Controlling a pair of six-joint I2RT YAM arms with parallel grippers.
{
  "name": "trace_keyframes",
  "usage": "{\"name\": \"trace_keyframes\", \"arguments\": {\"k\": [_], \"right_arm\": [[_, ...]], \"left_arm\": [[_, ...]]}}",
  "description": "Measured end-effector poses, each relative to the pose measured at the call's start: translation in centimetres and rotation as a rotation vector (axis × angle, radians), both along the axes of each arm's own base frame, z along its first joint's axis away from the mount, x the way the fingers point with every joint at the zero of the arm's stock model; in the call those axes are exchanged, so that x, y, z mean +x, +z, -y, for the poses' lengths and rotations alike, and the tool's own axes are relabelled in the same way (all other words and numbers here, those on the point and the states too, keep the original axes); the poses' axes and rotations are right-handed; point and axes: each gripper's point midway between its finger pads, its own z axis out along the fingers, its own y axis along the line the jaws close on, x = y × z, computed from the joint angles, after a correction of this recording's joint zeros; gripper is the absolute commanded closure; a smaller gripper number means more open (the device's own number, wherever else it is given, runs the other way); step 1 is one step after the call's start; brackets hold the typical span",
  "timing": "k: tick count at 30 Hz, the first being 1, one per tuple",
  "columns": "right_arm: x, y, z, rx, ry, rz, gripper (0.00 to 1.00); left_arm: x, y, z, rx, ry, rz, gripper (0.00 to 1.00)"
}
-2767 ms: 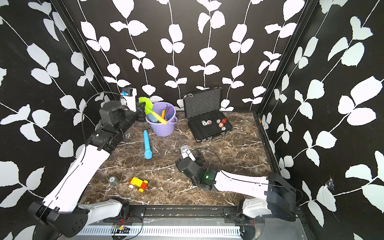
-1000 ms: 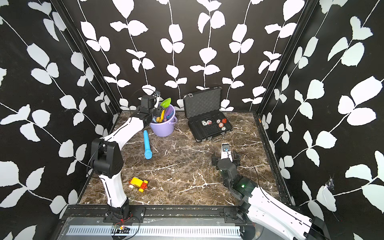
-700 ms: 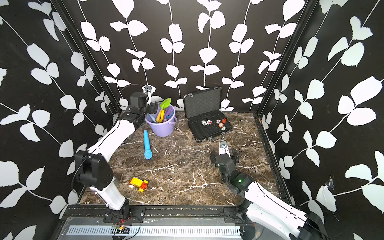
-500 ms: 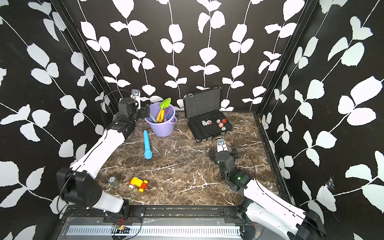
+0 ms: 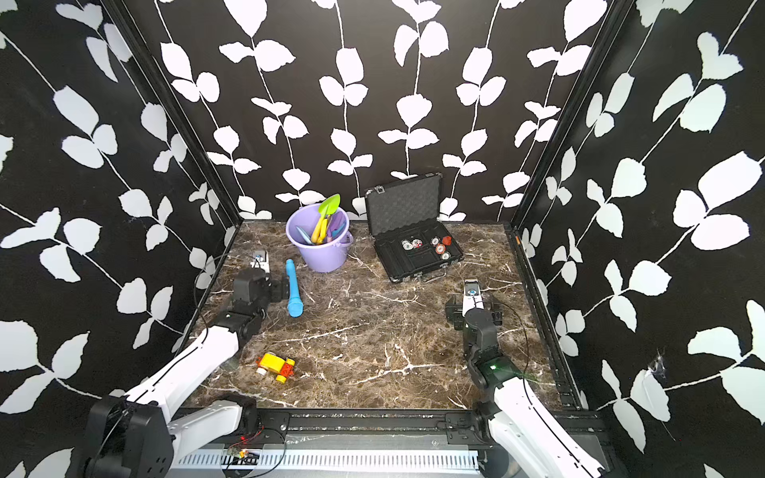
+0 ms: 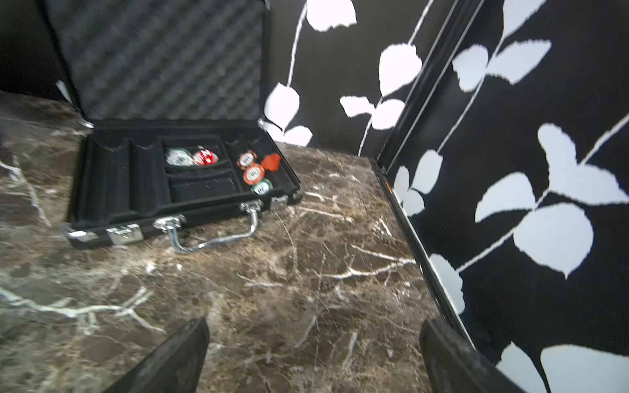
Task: Organize the gardening tools
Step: Reset both arms
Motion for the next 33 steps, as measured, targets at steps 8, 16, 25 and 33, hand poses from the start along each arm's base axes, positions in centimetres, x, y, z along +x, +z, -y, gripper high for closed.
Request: {"name": "trace_keyframes", "arguments": {"k": [8,16,25,33], "right_arm": [[0.8,-4.2,3.1,0.034,-0.054,-0.068,0.01],[3.3,-7.6,3.9,0.07,-0.018,-0.14,0.01],[5.6,-7.7,2.2,0.099,0.101,-0.096,0.01],[6.9,-7.1,1.1,0.137,0.18,-0.025,0.01]], "left_arm": [[-0.4,-1.6,-0.7,0.048,0.012,0.05,0.01],[1.7,-2.6,-0.2,0.103,-0.02,0.069,0.01],[3.7,-5.1,0.1,0.126,-0.068,0.055,0.01],[5.0,-7.9,-1.4,0.055,-0.091,0.041,0.01]]}}
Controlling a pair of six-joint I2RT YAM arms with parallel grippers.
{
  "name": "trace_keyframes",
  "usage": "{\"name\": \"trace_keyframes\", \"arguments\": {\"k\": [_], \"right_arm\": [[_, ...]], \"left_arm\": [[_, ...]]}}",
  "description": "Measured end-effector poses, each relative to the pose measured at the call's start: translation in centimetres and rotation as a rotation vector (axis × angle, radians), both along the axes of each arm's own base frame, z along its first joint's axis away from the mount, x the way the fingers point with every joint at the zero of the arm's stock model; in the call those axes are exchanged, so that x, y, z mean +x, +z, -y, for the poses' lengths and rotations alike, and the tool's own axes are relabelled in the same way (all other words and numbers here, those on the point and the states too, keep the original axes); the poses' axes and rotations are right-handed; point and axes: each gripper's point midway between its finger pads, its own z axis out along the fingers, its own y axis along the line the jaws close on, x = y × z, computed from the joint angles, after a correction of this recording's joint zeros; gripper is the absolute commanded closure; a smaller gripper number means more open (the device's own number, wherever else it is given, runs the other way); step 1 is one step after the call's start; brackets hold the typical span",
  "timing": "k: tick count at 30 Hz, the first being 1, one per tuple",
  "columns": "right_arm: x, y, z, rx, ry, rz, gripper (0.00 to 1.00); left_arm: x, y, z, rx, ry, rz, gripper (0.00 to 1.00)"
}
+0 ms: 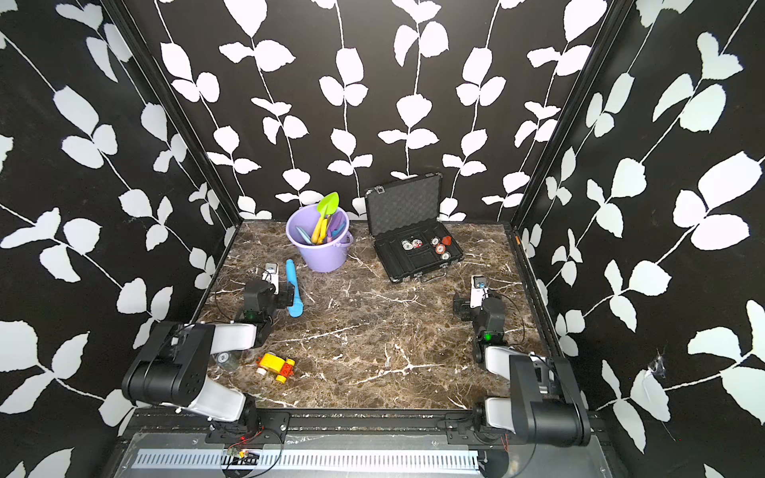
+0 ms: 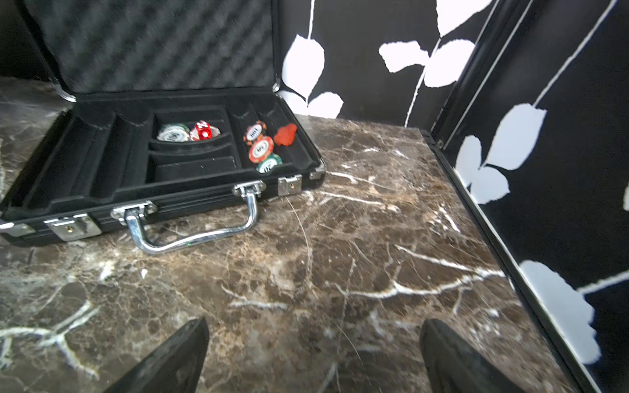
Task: Organize the gardening tools
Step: Reset both arms
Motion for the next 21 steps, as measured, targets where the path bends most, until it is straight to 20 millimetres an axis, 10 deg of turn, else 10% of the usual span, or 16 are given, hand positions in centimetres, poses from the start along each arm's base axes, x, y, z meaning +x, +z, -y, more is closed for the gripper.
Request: {"name": "trace_keyframes", "arguments": {"k": [9,21], "right_arm": [[0.6,-2.8,-0.1,0.044,0.029,-0.044,0.01],[3.1,-1.1,0.8,0.075,-0.008,-0.035,0.01]], "left_arm": [[0.1,-0.2,0.4,-0.052,-0.045,0.033,0.01],[0.2,-0.1,0.6,-0.064,-0.055,0.04,0.01]]}}
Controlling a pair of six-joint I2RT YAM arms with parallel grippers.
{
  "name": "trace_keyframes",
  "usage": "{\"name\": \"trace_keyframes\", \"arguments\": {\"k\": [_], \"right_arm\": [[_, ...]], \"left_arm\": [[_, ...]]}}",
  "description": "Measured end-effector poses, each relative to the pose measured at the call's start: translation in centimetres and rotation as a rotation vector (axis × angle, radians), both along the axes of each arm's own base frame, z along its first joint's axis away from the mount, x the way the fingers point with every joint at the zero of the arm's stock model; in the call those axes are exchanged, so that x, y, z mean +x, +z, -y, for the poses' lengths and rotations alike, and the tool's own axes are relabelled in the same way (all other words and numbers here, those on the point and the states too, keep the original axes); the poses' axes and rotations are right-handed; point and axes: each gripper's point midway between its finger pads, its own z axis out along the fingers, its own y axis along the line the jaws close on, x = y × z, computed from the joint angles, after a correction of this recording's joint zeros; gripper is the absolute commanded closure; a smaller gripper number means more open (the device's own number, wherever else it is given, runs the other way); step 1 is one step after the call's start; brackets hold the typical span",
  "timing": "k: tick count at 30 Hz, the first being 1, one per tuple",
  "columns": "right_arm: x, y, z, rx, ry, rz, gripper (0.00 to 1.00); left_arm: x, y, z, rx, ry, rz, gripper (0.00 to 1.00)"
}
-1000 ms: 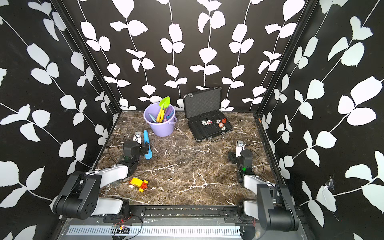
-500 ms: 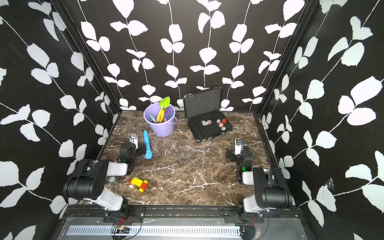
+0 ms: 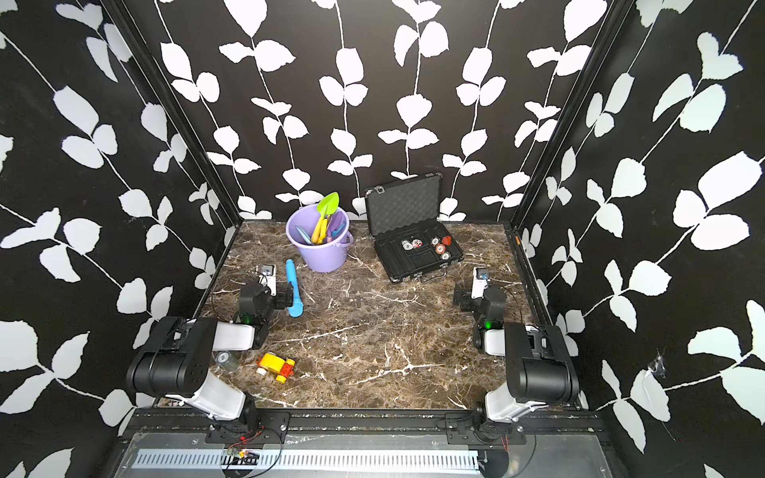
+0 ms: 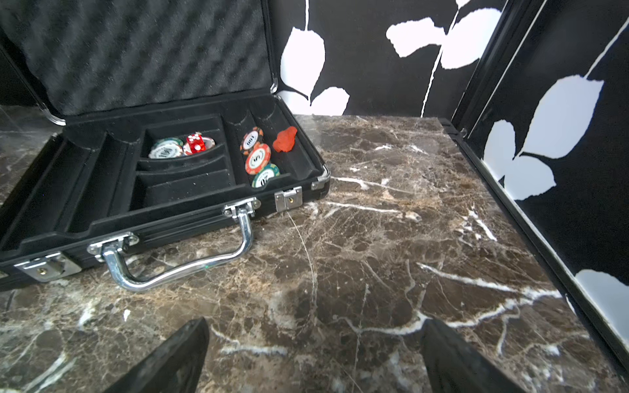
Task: Organize the gardening tools
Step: Reset both arms
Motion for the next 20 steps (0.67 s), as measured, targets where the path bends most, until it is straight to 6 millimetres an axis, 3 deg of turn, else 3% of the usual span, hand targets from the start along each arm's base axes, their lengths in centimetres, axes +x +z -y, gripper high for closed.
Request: {"name": "trace_keyframes", "arguments": {"k": [20], "right_arm": [[-0.29,-0.8,0.16,0.001,-0.01,-0.035,0.01]], "left_arm": [[0.05,0.13,0.0,0.0,0.0,0.006,0.01]]}}
